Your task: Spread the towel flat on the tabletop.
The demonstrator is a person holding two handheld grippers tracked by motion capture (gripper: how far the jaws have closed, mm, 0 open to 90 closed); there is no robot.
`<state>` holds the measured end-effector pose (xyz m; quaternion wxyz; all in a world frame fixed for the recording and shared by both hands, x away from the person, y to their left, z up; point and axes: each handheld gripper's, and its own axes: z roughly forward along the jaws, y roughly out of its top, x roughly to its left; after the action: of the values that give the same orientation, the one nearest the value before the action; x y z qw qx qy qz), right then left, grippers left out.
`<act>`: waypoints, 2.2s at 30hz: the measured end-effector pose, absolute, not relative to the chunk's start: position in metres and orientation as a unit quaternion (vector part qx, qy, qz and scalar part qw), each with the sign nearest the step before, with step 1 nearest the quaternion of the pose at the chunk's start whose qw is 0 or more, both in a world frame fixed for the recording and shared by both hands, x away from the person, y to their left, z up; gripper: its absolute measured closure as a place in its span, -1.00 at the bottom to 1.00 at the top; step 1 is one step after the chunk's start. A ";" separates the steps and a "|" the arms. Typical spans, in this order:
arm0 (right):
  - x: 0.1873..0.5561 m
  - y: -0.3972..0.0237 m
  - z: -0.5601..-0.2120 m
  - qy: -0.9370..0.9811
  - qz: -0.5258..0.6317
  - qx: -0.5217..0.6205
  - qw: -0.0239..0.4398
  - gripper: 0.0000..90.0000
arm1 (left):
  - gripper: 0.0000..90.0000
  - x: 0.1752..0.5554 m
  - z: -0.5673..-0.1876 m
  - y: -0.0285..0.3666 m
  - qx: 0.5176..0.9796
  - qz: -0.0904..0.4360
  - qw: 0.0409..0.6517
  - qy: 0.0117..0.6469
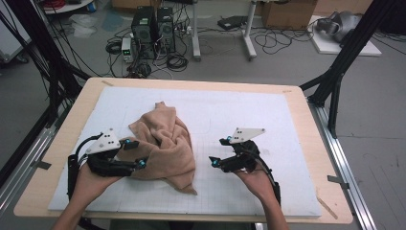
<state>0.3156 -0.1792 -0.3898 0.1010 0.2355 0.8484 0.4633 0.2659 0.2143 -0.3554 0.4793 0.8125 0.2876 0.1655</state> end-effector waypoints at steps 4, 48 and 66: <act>0.320 -0.163 -0.393 0.853 0.463 0.223 0.085 -0.32 | -0.19 0.282 -0.373 0.213 0.828 0.160 0.450 0.294; 0.266 -0.181 -0.386 0.897 0.424 0.123 0.018 0.54 | 0.33 0.227 -0.395 0.204 0.847 0.084 0.455 0.261; 0.343 -0.152 -0.408 0.900 0.387 0.197 0.025 0.25 | 0.07 0.300 -0.401 0.207 0.854 0.107 0.410 0.301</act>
<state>0.3431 -0.1517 -0.4083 0.0252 0.1970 0.9003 0.3873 0.2996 0.2073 -0.4009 0.4102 0.8542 0.3013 0.1066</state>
